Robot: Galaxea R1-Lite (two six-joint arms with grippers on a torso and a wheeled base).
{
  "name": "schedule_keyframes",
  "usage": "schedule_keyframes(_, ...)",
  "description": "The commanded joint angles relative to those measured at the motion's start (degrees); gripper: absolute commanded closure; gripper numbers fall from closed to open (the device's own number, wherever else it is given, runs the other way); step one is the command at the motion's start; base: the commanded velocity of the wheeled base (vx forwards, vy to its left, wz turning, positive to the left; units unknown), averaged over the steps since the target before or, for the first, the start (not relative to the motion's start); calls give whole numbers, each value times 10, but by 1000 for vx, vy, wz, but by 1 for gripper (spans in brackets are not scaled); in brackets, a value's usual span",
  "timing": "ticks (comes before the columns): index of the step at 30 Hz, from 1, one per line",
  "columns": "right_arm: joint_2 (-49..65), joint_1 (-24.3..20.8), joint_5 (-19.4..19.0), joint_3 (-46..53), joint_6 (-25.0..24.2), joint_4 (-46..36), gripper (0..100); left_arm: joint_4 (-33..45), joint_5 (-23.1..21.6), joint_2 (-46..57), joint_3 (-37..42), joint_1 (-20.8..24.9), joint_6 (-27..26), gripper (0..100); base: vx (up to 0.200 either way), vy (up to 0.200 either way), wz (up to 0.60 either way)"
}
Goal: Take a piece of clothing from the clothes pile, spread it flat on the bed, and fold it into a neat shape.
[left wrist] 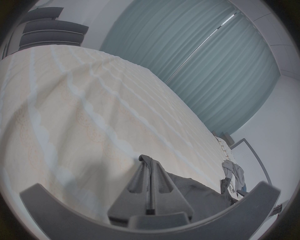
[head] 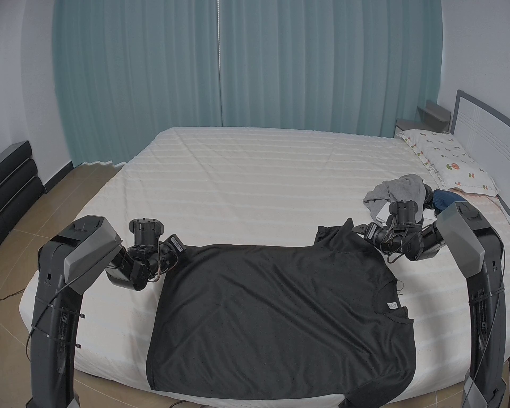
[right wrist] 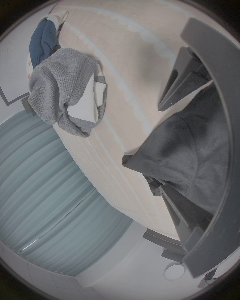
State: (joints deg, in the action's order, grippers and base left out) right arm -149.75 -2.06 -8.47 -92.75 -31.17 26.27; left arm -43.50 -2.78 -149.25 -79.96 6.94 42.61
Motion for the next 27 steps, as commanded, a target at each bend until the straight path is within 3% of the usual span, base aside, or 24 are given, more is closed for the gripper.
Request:
schedule_keyframes(1,-23,-1,0,-9,9,1,0,0,1,3,-2,0,1,100,0,0,0)
schedule_keyframes(2,-27,-1,0,-11,13,1,100,0,1,3,-3,-1,1,100,0,0,0)
schedule_keyframes(16,-26,8,-1,-30,10,3,100,-1,1,7,-8,-3,1,100,0,0,0)
schedule_keyframes(27,-38,21,16,-89,-39,20,100,-1,1,3,-36,-14,1,100,0,0,0)
